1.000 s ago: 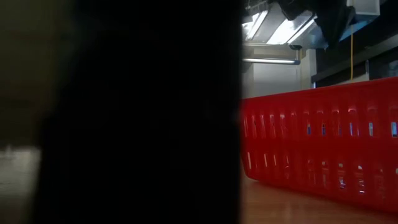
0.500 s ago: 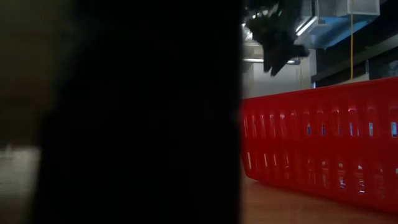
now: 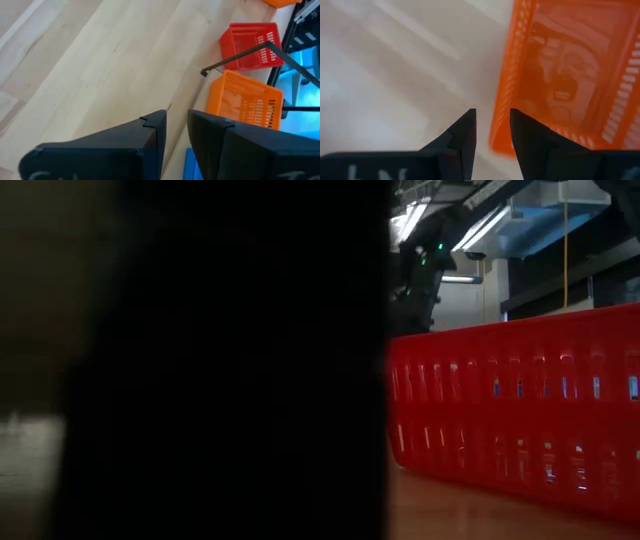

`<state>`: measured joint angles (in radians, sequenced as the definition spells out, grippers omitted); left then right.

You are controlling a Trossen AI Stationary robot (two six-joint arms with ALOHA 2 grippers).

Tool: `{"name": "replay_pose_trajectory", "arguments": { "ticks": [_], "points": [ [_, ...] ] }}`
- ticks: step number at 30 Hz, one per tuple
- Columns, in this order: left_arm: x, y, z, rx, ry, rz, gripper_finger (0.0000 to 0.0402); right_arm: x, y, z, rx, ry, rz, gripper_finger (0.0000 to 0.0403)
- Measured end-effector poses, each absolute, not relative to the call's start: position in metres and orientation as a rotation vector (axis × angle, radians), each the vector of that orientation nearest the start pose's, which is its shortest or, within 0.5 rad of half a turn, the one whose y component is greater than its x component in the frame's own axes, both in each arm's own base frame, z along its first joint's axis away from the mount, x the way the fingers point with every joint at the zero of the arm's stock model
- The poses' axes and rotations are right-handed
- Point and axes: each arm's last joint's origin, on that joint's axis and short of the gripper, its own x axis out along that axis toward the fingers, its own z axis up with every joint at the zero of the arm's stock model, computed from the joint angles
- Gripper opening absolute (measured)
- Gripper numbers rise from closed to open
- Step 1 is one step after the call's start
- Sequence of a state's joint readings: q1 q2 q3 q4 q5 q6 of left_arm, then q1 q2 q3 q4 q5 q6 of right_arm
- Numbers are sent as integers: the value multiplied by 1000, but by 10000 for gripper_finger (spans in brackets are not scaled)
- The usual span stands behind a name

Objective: Stack baskets on shelf by color
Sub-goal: Stack the top orange bin on top of the orange bin on the shelf

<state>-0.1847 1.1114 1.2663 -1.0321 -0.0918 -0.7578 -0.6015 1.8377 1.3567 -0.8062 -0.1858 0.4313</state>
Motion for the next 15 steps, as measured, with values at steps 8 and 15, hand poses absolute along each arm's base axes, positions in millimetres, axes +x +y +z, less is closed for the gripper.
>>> {"name": "replay_pose_trajectory", "arguments": {
  "ticks": [8,15],
  "points": [
    [196,-28,363,-600,844,272,69,310,-206,175,859,1189,-615,116],
    [196,-22,363,-613,836,298,69,315,-209,162,789,1208,-590,115]
  ]
}}
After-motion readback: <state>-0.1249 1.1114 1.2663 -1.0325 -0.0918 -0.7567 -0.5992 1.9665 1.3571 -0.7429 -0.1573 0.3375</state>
